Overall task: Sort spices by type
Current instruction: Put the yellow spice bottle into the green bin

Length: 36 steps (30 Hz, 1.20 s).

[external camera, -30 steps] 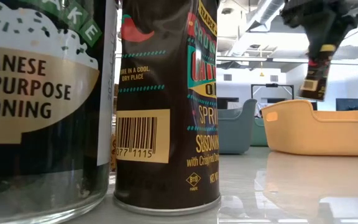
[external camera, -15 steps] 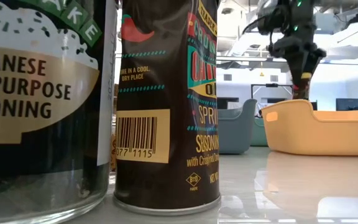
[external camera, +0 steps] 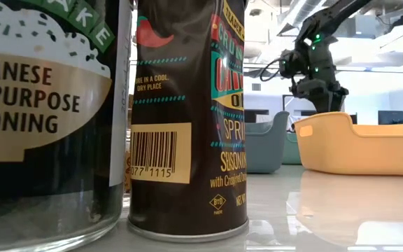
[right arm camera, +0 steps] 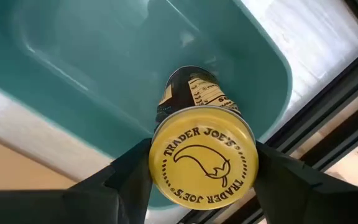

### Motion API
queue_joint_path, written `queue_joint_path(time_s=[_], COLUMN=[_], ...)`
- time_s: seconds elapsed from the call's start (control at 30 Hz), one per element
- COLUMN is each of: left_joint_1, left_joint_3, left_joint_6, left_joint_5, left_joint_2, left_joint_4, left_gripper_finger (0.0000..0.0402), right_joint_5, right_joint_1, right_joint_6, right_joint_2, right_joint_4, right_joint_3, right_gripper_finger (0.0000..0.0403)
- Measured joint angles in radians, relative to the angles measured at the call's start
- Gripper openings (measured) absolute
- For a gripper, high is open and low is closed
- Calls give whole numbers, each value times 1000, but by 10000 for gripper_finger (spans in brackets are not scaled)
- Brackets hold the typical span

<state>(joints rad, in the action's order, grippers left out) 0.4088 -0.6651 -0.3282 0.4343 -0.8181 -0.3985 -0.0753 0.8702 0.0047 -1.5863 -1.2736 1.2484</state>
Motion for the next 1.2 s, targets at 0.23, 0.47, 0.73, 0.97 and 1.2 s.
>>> queue_joint_path(time_s=[0.23, 0.47, 0.73, 0.97, 1.2], left_joint_1=[0, 0, 0, 0, 0], left_joint_3=[0, 0, 0, 0, 0], left_joint_6=[-9, -9, -17, -17, -17], left_joint_5=[0, 0, 0, 2, 4], left_joint_2=[0, 0, 0, 0, 0], left_joint_4=[0, 0, -1, -7, -10], left_gripper_finger=[357, 357, 357, 357, 357], right_joint_5=[0, 0, -1, -1, -2], right_joint_1=[16, 23, 23, 24, 25], right_joint_6=[-26, -40, -37, -36, -38], right_joint_2=[0, -23, -29, -28, -28], right_joint_4=[59, 84, 100, 108, 122], right_joint_3=[0, -18, -27, -27, -27], right_gripper_finger=[260, 260, 260, 260, 263])
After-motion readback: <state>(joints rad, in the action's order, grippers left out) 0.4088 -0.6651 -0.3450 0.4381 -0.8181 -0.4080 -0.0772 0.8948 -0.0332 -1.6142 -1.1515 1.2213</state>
